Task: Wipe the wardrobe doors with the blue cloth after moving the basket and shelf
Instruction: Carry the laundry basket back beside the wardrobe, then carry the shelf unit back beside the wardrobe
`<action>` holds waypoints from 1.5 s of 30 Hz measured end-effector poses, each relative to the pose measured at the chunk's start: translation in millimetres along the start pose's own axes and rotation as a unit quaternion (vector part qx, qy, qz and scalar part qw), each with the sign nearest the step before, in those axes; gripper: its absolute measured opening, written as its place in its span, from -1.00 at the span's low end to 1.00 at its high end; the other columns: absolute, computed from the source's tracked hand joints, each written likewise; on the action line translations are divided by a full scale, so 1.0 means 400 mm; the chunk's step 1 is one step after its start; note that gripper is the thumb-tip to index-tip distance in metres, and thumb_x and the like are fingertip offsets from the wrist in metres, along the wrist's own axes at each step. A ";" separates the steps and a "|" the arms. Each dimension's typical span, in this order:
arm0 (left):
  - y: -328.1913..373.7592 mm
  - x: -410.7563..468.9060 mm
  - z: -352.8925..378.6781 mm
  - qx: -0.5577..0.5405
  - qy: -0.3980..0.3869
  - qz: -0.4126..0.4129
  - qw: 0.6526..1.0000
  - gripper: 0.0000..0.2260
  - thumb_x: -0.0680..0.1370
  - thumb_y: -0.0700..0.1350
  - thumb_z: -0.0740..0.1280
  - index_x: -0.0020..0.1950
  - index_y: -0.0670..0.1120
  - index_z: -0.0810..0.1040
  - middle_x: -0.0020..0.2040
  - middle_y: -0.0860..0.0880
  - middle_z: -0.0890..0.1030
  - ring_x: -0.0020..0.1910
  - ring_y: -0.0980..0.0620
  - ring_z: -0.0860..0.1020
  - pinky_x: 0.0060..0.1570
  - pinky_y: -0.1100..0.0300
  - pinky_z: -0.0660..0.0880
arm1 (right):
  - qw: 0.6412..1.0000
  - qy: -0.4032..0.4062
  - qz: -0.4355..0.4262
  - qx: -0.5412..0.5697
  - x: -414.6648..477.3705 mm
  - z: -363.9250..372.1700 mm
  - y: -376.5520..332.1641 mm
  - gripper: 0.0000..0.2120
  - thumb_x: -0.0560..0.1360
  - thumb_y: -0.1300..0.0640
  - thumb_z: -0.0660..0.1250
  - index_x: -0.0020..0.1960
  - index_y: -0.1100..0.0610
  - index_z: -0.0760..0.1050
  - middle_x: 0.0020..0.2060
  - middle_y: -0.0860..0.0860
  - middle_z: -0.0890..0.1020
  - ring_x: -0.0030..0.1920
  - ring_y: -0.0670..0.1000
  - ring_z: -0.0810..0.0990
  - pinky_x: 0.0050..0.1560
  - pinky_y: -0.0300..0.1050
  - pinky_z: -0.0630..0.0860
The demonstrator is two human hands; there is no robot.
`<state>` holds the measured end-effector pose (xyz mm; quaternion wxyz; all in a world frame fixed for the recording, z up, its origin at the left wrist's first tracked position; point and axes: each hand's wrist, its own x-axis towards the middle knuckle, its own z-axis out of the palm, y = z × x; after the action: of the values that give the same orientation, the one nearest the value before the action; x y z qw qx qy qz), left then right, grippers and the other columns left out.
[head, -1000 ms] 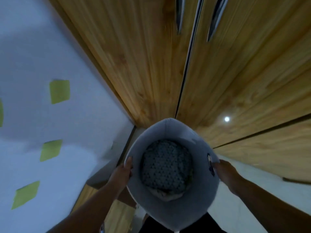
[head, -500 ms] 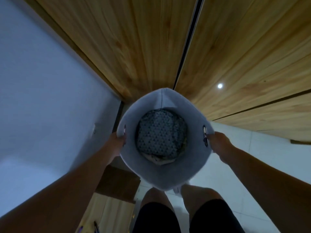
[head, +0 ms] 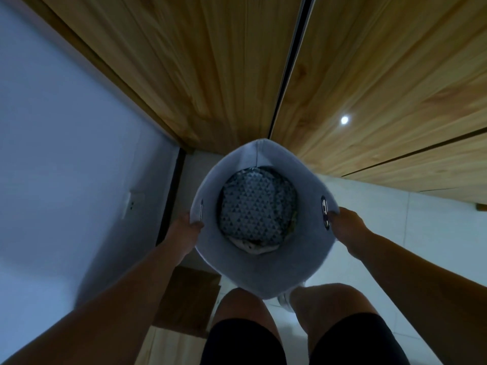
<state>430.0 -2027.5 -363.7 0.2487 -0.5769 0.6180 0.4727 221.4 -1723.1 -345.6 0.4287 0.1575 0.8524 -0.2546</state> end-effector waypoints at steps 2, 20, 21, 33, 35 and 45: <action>-0.005 0.014 0.017 0.006 0.016 0.028 0.999 -0.75 0.65 -0.14 0.33 0.33 -0.12 0.53 -0.06 -0.07 0.61 -0.12 -0.01 0.58 -0.20 0.13 0.50 | 1.000 0.013 -0.006 0.008 0.019 0.006 0.017 -0.70 0.63 0.14 0.20 0.23 0.31 0.52 0.14 0.32 0.61 -0.11 0.09 0.47 -0.09 -0.02 0.41; 0.151 -0.524 -0.111 0.087 -0.090 0.149 0.981 -0.77 0.71 0.08 0.20 0.01 0.15 0.64 -0.03 -0.08 0.70 0.00 -0.11 0.67 0.05 -0.02 0.58 | 0.983 -0.036 0.010 0.180 -0.535 -0.393 0.099 -0.86 0.61 0.27 0.27 0.12 0.24 0.57 -0.21 0.20 0.61 -0.36 0.07 0.47 -0.39 -0.16 0.31; 0.176 -0.573 -0.110 0.098 -0.096 0.166 0.977 -0.75 0.72 0.08 0.20 0.01 0.11 0.65 -0.05 -0.09 0.70 -0.01 -0.11 0.66 0.00 0.00 0.57 | 0.984 -0.028 0.010 0.178 -0.587 -0.425 0.126 -0.86 0.61 0.25 0.27 0.11 0.22 0.58 -0.19 0.20 0.64 -0.32 0.08 0.50 -0.37 -0.14 0.36; 0.356 -0.900 0.154 0.291 -0.148 0.249 0.912 -0.78 0.71 0.06 0.24 -0.01 0.08 0.65 -0.11 0.01 0.72 -0.08 -0.05 0.66 0.10 -0.05 0.60 | 0.928 0.063 0.117 0.348 -0.896 -0.546 0.690 -0.87 0.61 0.18 0.33 0.03 0.21 0.63 -0.22 0.18 0.72 -0.33 0.13 0.61 -0.35 -0.07 0.53; 0.372 -0.947 0.226 0.313 -0.157 0.254 0.902 -0.75 0.70 0.05 0.25 -0.04 0.04 0.67 -0.18 0.01 0.72 -0.12 -0.07 0.66 0.01 -0.03 0.59 | 0.914 0.053 0.138 0.378 -0.917 -0.546 0.785 -0.86 0.62 0.20 0.32 0.07 0.26 0.60 -0.21 0.21 0.68 -0.35 0.13 0.57 -0.38 -0.11 0.49; 0.480 -1.163 0.643 0.396 -0.205 0.304 0.842 -0.78 0.73 -0.07 0.24 0.04 -0.08 0.65 -0.13 -0.11 0.67 -0.28 -0.02 0.51 -0.41 0.21 0.35 | 0.833 0.106 0.179 0.513 -1.022 -0.683 1.145 -0.80 0.66 0.19 0.25 0.19 0.25 0.56 -0.08 0.25 0.66 -0.28 0.14 0.57 -0.37 -0.09 0.51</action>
<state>284.8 -1602.6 -20.3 0.4212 -0.1025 0.8318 0.3468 505.1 -1212.2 -13.7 0.2318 0.5308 0.5964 -0.5557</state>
